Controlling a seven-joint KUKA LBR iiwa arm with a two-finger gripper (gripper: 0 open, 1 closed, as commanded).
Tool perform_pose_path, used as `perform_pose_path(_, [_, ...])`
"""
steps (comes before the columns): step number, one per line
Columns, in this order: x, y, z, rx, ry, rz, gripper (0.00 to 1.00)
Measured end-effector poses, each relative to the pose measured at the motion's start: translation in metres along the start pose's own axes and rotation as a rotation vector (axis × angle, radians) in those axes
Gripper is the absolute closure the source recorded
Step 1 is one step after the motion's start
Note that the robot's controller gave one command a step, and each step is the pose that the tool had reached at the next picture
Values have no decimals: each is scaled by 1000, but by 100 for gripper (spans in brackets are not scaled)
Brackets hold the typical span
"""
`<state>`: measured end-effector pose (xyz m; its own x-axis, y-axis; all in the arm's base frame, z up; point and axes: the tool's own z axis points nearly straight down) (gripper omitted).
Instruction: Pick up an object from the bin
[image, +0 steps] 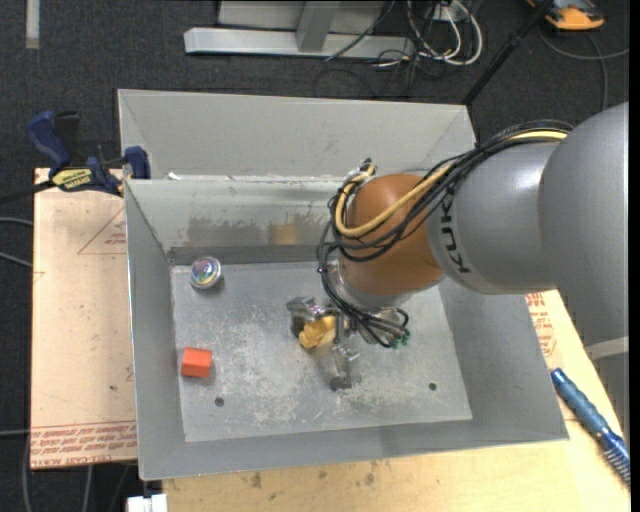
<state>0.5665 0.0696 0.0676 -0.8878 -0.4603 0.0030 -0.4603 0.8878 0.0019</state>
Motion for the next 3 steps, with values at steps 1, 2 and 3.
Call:
perform_pose_path(1, [-26,-29,-5,3,-10,55,0])
perform_pose_path(2, [-26,-29,-6,2,-9,56,100])
perform_pose_path(3, [6,3,-134,4,-13,69,100])
